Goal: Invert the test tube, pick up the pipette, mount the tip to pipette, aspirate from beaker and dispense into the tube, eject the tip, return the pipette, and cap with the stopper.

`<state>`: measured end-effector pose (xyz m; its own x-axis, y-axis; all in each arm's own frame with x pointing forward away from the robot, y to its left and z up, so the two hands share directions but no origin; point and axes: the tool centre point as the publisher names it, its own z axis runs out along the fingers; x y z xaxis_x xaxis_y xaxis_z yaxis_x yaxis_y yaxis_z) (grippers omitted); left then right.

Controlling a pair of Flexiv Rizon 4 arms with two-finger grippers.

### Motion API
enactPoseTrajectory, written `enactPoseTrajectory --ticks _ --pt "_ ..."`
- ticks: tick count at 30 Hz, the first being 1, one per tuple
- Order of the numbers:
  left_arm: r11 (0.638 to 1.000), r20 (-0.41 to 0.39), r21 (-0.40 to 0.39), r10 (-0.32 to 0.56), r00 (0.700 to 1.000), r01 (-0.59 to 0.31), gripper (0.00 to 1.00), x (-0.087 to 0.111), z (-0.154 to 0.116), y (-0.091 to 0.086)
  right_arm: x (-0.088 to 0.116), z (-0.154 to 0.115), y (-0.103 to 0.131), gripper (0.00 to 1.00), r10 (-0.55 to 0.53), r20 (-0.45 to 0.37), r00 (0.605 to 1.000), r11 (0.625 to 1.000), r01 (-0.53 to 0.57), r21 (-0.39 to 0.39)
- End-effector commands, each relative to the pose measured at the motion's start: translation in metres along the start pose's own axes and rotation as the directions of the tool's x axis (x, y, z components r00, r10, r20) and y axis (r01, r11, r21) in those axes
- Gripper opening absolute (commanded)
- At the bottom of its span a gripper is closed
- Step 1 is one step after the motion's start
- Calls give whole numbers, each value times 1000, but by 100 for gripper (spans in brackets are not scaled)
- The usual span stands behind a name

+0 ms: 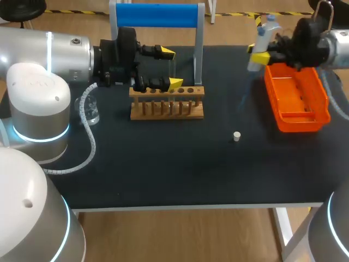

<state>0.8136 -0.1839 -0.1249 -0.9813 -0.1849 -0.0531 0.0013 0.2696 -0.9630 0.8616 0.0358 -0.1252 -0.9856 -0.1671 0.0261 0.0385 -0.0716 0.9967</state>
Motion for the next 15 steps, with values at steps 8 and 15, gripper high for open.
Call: enactPoseTrajectory --ticks 8,15 --pt "1000 1 0 -1 1000 1 100 1 -1 0 -8 -89 24 0 19 -30 999 1000 -19 17" --pt "1000 1 0 -1 1000 1 100 1 -1 0 -16 -129 28 0 -24 -23 999 999 25 47"
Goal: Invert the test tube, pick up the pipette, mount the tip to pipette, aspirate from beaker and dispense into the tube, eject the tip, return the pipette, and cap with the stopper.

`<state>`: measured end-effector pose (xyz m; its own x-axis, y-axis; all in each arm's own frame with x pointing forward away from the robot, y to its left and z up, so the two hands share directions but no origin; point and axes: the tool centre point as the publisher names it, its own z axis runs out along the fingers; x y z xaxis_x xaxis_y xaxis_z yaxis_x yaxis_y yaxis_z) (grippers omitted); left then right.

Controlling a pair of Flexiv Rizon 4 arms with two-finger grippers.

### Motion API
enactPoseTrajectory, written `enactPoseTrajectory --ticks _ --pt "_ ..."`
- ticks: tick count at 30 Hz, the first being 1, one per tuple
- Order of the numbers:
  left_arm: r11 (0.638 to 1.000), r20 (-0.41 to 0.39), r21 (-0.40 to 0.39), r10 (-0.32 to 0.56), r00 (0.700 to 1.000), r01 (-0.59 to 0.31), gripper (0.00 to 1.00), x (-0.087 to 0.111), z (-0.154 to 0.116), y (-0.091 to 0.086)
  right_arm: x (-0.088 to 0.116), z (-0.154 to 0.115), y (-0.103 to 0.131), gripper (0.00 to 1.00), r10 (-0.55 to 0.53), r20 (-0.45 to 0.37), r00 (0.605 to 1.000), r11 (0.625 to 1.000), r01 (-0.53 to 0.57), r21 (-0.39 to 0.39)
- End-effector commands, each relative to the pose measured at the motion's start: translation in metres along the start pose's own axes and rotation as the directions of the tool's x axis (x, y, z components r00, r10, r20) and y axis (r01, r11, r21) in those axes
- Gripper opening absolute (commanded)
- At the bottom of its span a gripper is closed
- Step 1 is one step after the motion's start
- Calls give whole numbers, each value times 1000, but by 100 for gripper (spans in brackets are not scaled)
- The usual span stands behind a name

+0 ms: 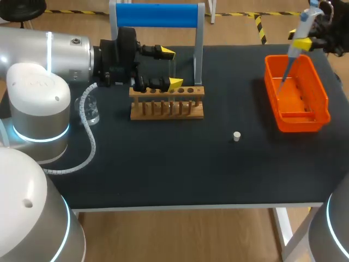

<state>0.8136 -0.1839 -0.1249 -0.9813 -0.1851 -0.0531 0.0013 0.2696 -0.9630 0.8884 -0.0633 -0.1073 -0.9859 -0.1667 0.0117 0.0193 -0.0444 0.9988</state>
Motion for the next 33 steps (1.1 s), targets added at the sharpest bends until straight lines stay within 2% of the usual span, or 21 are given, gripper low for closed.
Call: enactPoseTrajectory --ticks 1,8,17,33 --pt "1000 1 0 -1 1000 1 100 1 0 0 -8 -33 1 0 -10 -23 1000 1000 10 16" --pt "1000 1 0 -1 1000 1 100 1 0 0 -22 -58 -4 0 -22 -28 999 1000 22 18" --pt "1000 1 0 -1 1000 1 100 1 0 0 -38 -78 -22 0 -24 -76 997 999 26 28" --pt "1000 1 0 -1 1000 1 100 1 0 0 -53 -90 -38 0 -30 -132 991 999 32 10"
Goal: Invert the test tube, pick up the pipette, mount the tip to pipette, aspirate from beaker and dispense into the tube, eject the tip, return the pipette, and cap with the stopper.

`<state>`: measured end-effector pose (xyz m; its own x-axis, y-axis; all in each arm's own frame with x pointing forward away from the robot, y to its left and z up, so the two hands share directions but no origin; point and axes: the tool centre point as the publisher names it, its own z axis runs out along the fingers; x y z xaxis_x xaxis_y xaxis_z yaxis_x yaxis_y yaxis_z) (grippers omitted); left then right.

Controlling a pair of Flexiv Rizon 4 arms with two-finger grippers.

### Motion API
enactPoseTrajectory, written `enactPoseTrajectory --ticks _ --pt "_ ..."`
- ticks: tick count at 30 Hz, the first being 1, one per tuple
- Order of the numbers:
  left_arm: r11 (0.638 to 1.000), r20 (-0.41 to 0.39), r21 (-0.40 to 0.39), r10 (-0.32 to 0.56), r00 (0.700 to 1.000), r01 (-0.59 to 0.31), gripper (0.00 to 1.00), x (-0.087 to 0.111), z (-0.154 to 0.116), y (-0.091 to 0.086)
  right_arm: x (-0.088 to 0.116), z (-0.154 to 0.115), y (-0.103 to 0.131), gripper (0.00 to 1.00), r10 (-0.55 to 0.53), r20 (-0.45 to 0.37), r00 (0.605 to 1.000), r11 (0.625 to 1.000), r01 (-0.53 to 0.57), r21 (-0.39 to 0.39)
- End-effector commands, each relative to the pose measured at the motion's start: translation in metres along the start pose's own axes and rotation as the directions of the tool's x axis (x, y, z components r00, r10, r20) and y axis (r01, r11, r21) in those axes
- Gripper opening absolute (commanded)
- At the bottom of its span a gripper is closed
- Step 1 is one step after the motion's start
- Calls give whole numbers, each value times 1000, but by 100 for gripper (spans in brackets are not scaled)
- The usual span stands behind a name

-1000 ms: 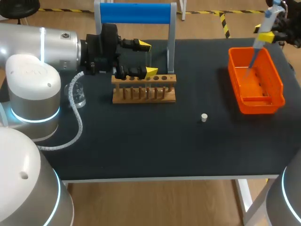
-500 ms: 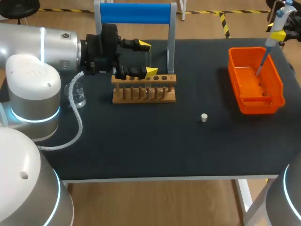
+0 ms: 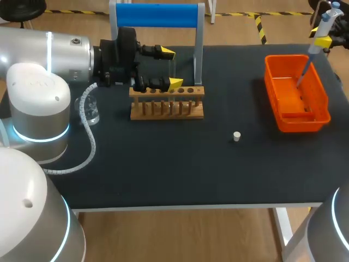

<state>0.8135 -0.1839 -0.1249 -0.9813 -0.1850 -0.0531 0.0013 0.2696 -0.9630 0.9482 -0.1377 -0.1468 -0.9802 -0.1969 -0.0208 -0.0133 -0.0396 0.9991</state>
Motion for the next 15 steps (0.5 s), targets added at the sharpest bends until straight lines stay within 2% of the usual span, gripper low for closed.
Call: enactPoseTrajectory --ticks 1,15 --pt "1000 1 0 -1 1000 1 100 1 0 0 -6 -6 -3 0 0 -100 995 1000 0 1" --pt "1000 1 0 -1 1000 1 100 1 0 0 -4 -7 -9 0 10 -80 997 1000 -8 21"
